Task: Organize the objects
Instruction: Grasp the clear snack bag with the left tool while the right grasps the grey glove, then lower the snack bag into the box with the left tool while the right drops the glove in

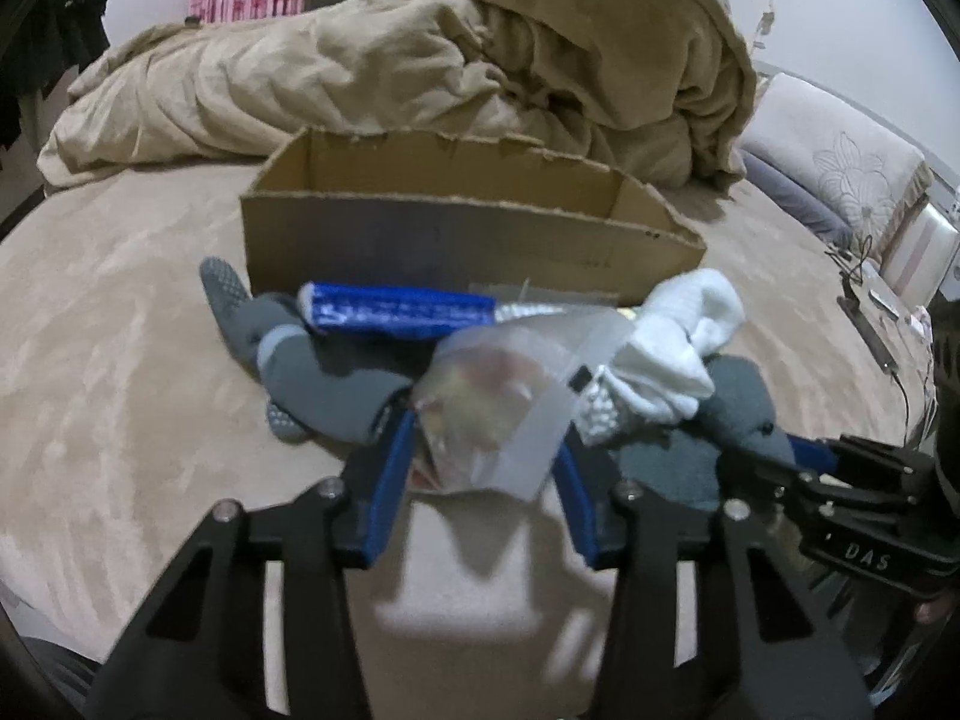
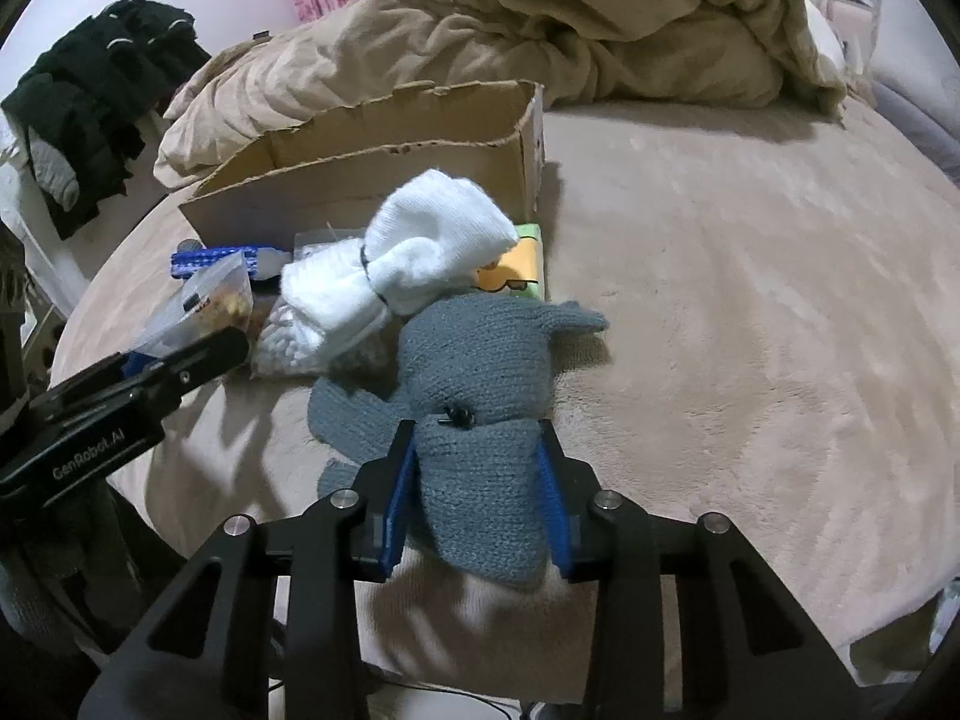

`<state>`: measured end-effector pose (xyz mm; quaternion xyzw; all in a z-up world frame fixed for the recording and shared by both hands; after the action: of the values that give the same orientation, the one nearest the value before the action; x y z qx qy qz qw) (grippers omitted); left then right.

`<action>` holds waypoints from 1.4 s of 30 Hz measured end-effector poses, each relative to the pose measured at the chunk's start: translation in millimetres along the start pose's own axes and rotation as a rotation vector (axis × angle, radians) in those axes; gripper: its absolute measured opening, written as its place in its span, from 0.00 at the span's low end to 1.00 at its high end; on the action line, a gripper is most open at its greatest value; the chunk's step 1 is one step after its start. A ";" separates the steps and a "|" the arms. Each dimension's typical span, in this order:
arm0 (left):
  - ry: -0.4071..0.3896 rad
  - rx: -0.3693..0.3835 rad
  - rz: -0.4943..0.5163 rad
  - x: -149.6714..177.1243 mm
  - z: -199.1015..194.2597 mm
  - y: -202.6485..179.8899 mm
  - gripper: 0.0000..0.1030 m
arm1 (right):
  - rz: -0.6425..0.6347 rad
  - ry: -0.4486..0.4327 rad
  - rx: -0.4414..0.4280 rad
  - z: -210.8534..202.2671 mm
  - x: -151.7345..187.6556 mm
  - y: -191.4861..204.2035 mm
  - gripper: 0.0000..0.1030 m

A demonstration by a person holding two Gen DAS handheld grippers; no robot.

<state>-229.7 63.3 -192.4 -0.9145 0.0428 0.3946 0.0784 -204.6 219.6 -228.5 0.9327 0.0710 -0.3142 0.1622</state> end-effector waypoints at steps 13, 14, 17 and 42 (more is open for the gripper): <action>-0.047 0.029 -0.005 -16.6 -43.1 -9.3 0.39 | 0.015 -0.069 0.008 -48.2 -19.3 5.6 0.37; -0.054 0.033 -0.004 -20.3 -47.7 -10.3 0.39 | 0.015 -0.075 0.008 -52.6 -21.5 6.9 0.37; -0.076 0.042 -0.004 -33.4 -59.7 -12.1 0.39 | 0.009 -0.101 0.013 -67.0 -33.5 9.9 0.37; -0.021 0.081 -0.017 -146.9 14.7 8.6 0.39 | -0.034 -0.128 -0.023 -14.5 -167.0 26.0 0.37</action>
<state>-342.1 59.8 -96.3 -0.9068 0.0501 0.4013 0.1191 -322.7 195.1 -109.2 0.9075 0.0798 -0.3749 0.1719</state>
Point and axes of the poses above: each gripper's, at about its wrist camera, not at the fingertips, and z roughly the way its jaws point, y to its left, x to its underside, the point moved 7 cm from there along z, roughly the way its jaws point, and after that the axes turned 3 degrees about z, right-handed, at the moved point
